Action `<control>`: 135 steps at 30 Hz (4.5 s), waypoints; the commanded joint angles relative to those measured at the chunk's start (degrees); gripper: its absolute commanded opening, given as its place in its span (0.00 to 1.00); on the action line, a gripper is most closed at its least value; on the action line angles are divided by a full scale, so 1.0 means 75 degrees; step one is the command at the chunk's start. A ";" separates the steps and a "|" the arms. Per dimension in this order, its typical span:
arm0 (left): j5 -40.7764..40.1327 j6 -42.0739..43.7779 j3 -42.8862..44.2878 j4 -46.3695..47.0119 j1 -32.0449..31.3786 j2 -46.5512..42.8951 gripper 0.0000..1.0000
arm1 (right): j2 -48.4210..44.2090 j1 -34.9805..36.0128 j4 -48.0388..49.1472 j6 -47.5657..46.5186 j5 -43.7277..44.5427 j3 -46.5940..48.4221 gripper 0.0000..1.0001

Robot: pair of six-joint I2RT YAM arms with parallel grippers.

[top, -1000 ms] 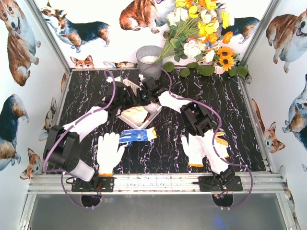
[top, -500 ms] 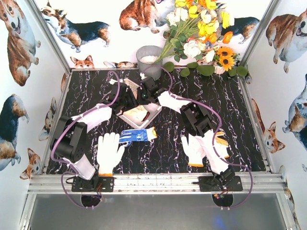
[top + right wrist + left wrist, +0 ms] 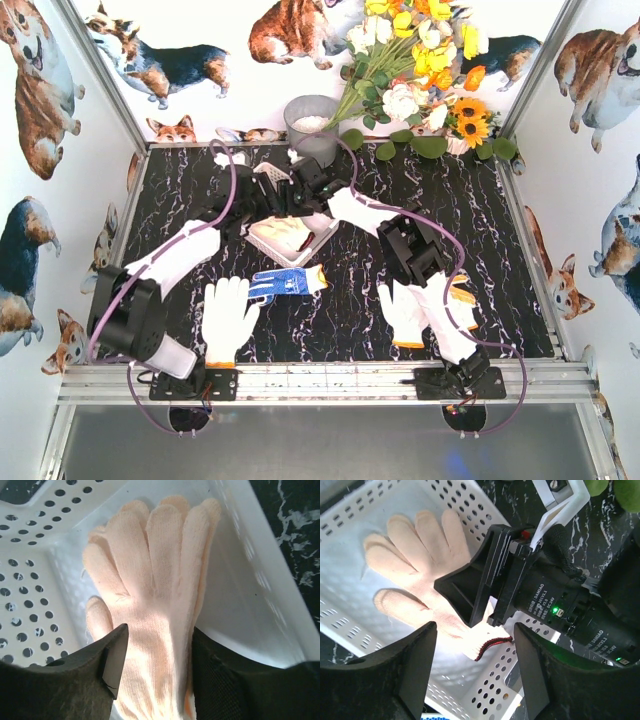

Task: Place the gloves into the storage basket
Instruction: Place the glove in the bin, then turn over the glove at the center of the board.

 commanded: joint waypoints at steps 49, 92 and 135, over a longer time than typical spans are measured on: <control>-0.2228 -0.2143 -0.3214 -0.5201 -0.3176 -0.2910 0.56 | -1.2401 -0.0541 -0.1613 0.1394 0.0794 -0.8981 0.68; -0.1692 -0.2341 -0.3353 -0.5426 -0.3385 -0.4597 0.00 | -1.3301 -0.0541 -0.1712 0.2191 0.0688 -0.9653 0.67; -0.0926 -0.3349 -0.4908 -0.0898 -0.4615 -0.5206 0.78 | -1.3141 -0.0541 -0.2810 0.2381 0.1019 -0.9628 0.65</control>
